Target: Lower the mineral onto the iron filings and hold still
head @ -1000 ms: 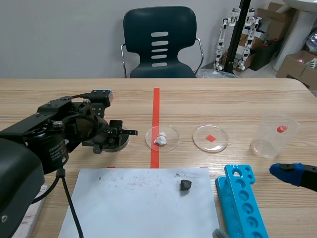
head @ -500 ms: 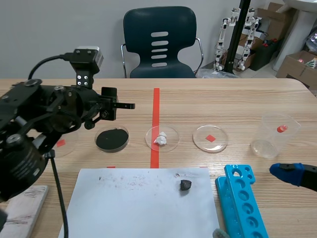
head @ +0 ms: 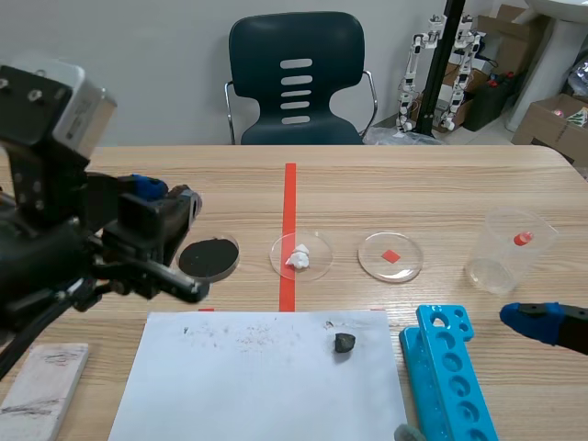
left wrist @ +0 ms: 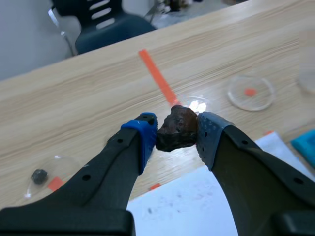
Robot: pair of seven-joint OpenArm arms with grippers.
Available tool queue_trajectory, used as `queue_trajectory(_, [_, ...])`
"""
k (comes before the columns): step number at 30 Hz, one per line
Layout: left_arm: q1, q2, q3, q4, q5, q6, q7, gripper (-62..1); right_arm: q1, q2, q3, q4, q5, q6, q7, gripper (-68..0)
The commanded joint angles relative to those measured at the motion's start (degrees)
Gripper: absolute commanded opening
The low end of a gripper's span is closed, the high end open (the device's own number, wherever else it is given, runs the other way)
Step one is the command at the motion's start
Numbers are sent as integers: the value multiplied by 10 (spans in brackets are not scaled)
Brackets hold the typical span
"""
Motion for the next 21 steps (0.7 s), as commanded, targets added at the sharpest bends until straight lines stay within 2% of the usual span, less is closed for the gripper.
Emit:
queue_trajectory(1, [31,-10,0,1,1,-17,-46,-479,0,5,4,4,6,0,10,4])
queue_trajectory(5, [113,-36,0,11,33,-50,-147,-479,0,5,4,4,6,0,10,4])
queue_trajectory(9, [178,-39,0,11,100,-50,-215,-479,0,5,4,4,6,0,10,4])
queue_trajectory(13, [216,-39,0,10,154,-50,-251,-479,0,5,4,4,6,0,10,4])
queue_trajectory(21, [230,-38,0,10,162,-50,-246,-479,0,5,4,4,6,0,10,4])
